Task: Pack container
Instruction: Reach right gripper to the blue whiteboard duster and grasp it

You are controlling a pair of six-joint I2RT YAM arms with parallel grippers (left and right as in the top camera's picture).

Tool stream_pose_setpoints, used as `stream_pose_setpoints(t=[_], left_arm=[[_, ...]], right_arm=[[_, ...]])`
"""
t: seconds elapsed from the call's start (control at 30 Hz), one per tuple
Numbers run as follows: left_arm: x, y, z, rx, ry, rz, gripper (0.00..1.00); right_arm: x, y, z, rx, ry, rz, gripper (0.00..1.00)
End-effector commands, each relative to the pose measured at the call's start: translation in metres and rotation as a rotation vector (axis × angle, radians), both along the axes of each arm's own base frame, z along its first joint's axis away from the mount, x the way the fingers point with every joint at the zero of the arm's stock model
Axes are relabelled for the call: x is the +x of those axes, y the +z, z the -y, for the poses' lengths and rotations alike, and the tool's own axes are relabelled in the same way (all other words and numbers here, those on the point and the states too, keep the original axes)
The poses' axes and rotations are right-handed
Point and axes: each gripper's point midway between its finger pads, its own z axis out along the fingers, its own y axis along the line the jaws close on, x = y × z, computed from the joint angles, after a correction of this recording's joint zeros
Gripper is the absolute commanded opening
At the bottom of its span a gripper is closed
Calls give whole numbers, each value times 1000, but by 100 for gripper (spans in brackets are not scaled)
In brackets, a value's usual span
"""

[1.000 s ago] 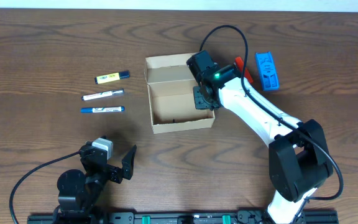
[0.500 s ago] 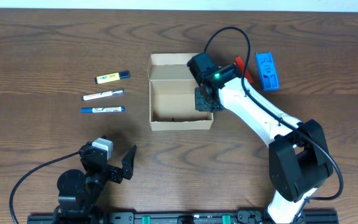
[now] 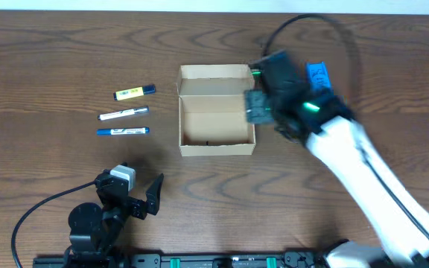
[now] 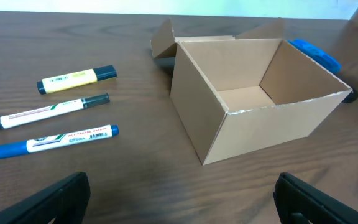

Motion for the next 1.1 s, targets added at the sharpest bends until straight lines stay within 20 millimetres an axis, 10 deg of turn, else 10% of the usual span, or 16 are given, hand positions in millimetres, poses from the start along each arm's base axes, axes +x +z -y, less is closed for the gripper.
stream_pose_setpoints(t=[0.0,0.2,0.53,1.07], left_arm=[[0,-8,1,-2,-8,-13,95],[0,-8,1,-2,-8,-13,95],[0,-8,1,-2,-8,-13,95],[0,-8,1,-2,-8,-13,95]], right_arm=[[-4,47,47,-58,-41,124,76],[-2,48,124,-126,-161,93,79],[48,6,195,-146,-232,35,79],[144,-122,210,-151,-174,-16,80]])
